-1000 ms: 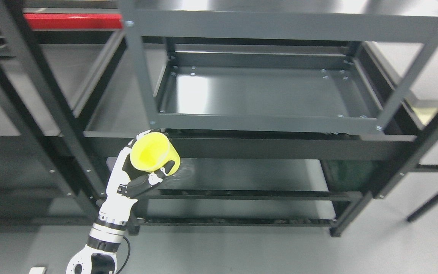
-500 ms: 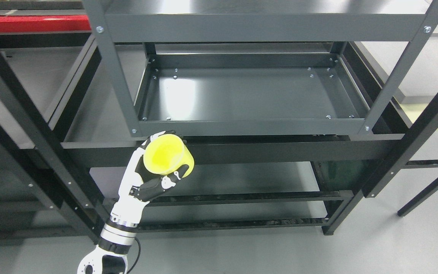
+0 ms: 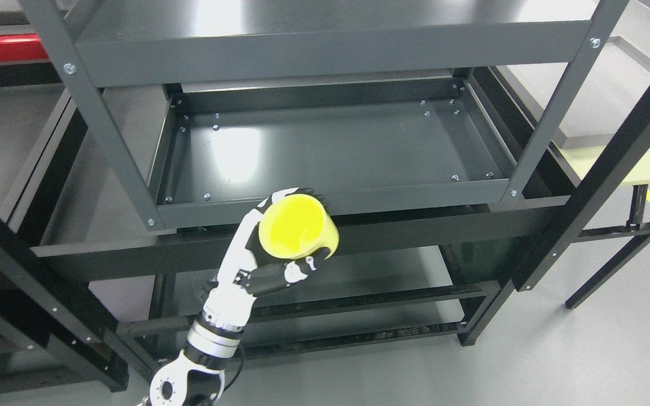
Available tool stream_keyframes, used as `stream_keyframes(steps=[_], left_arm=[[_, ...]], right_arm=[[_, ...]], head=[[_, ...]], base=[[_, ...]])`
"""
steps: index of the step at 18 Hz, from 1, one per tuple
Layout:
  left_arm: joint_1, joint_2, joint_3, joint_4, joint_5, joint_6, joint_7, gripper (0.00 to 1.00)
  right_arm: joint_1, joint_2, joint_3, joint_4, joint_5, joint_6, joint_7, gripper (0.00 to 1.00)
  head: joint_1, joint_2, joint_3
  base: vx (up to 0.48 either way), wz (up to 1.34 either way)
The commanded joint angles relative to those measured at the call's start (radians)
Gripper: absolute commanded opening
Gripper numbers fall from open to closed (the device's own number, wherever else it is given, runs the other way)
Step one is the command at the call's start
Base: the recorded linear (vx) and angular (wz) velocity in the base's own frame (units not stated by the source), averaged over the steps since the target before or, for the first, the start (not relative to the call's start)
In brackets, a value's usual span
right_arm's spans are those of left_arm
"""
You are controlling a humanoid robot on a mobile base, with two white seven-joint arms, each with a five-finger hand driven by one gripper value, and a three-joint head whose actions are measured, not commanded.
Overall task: Place yellow IKEA cup on middle right shelf
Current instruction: 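Raise the cup with the left hand up onto the upper shelf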
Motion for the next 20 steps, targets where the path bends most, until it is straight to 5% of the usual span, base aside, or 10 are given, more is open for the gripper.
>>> stream_keyframes(steps=[1,12,20], left_arm=[[-0.213,0.017,-0.250,-0.009,0.000,0.008,0.000,0.02],[-0.695,0.017,-0.347,-0.011,0.316,0.110,0.041,0.01],[-0.867,0.017,-0.324,0.049,0.437,0.513,0.495,0.00]], right_arm=[[0.014,-0.017,0.017,0.000,-0.025,0.001,0.001,0.99],[0.014,-0.017,0.017,0.000,-0.025,0.001,0.001,0.99],[0.014,-0.017,0.017,0.000,-0.025,0.001,0.001,0.99]], head=[[0.0000,0.000,0.000],[0.0000,0.000,0.000],[0.0000,0.000,0.000]], base=[[0.108,-0.10],[0.158,0.13],[0.055,0.09]])
